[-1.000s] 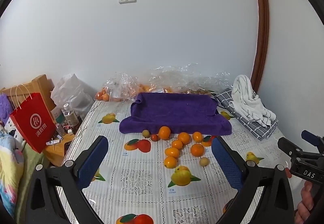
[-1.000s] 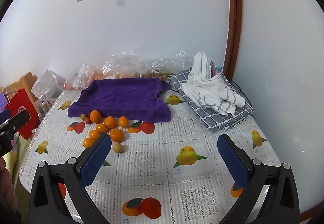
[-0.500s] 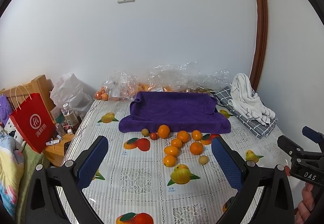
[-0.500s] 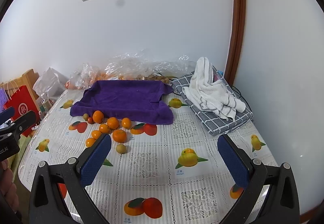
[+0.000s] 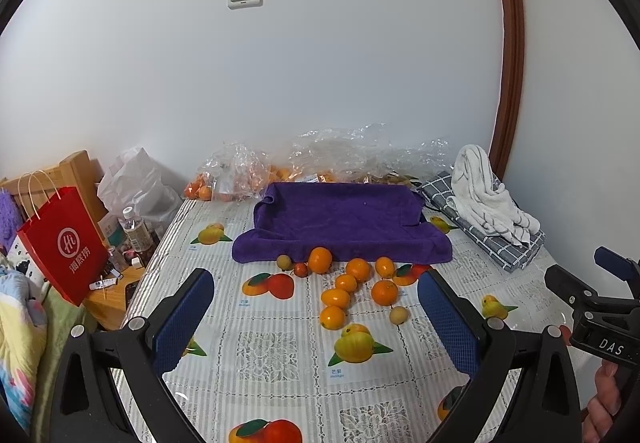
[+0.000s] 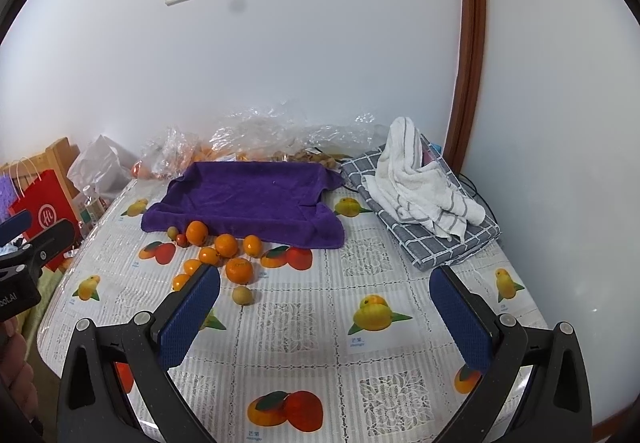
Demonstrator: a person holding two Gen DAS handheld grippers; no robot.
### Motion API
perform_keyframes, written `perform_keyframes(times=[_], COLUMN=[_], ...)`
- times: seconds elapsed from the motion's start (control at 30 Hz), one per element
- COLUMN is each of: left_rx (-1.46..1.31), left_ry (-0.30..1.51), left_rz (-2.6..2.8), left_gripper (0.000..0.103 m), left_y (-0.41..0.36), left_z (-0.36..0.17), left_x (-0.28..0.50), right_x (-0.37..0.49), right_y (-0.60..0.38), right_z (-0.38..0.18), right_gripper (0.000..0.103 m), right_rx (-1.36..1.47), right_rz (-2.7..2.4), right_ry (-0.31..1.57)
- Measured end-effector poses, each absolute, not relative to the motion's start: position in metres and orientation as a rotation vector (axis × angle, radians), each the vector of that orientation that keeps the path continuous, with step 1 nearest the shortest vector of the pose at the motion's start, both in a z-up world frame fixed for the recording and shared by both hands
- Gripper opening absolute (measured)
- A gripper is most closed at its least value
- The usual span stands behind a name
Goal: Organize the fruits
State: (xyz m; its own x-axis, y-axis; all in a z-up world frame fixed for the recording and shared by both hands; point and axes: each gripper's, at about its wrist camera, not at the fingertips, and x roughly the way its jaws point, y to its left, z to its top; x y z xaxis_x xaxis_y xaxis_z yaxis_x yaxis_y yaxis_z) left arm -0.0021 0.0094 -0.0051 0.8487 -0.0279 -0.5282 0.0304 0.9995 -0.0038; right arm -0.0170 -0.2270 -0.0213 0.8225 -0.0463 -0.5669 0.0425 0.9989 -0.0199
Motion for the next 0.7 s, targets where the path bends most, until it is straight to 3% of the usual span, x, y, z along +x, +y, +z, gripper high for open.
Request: perform_keyframes(times=[0.7], left_rx=[0.011], left_ry=[0.54], left_rz=[-0.039], left_gripper=[0.103], left_y=[0.0082], left_z=[-0.0049], left_x=[-0.0095], right_x=[-0.0234], right_y=[-0.2243], right_z=[-0.0174], right_gripper=[0.103], right_rx=[-0.008], right_rz=[-0.051], right_ry=[0.584])
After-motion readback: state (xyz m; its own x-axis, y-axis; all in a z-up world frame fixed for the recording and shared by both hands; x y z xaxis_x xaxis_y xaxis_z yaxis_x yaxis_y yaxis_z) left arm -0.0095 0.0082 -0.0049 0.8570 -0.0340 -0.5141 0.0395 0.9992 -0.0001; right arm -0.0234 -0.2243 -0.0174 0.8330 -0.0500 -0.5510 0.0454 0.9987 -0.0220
